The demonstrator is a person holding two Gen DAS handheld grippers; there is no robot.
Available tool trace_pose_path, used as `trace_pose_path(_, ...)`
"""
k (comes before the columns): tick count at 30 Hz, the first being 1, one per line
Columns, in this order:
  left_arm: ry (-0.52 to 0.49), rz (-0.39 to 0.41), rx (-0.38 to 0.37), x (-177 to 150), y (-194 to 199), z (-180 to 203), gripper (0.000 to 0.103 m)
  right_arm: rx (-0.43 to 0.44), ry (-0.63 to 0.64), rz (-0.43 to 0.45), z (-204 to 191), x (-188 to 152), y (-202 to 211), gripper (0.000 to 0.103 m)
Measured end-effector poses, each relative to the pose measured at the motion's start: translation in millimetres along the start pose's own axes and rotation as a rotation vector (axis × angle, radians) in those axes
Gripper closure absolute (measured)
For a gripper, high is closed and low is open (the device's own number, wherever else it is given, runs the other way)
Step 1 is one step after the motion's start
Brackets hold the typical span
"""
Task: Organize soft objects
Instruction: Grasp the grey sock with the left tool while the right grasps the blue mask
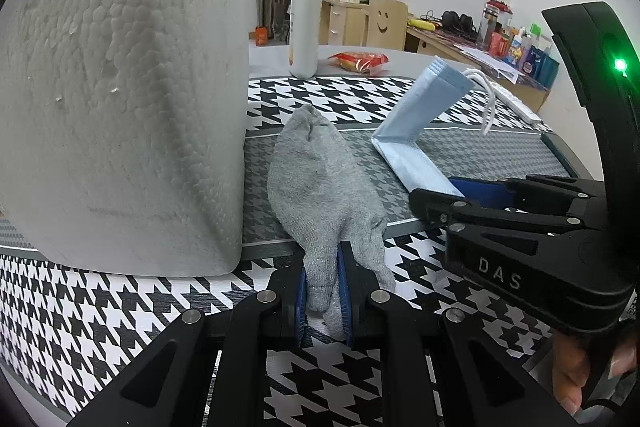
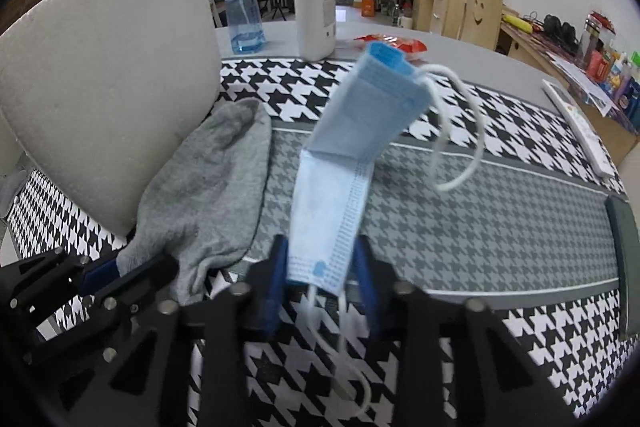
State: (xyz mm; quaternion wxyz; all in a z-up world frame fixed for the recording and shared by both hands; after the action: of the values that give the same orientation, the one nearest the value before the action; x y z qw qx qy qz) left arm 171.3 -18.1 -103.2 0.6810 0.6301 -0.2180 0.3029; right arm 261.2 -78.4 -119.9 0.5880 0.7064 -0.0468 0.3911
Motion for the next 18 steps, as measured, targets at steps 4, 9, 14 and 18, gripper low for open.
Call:
trace_pose_path(4,-0.002,0.003,-0.015,0,0,0,0.088,0.02,-0.036,-0.004,7,0,1,0.092)
trace_pose_path(9,-0.031,0.029,-0.031,-1,6,5,0.088,0.015,-0.052,0.033,13,1,16,0.092)
trace_pose_path(14,-0.048,0.072,-0.047,2,17,5,0.088,0.0,-0.068,0.064,18,-1,31,0.092)
trace_pose_path(18,-0.061,0.111,-0.06,5,27,5,0.089,-0.006,-0.072,0.09,19,-1,44,0.092)
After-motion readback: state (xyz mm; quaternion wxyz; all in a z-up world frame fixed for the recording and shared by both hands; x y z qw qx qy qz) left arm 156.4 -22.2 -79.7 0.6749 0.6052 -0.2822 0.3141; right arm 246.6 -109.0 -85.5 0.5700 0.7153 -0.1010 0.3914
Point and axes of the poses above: each gripper's, at about its wrist camera, not at the fingertips, and y roughly against the way its jaws point, z to its right, x to its top, the point moved 2 cm from there along -y, roughly the way its jaws point, and after that the axes turned 2 degrees about y, right-handed, at the moved point
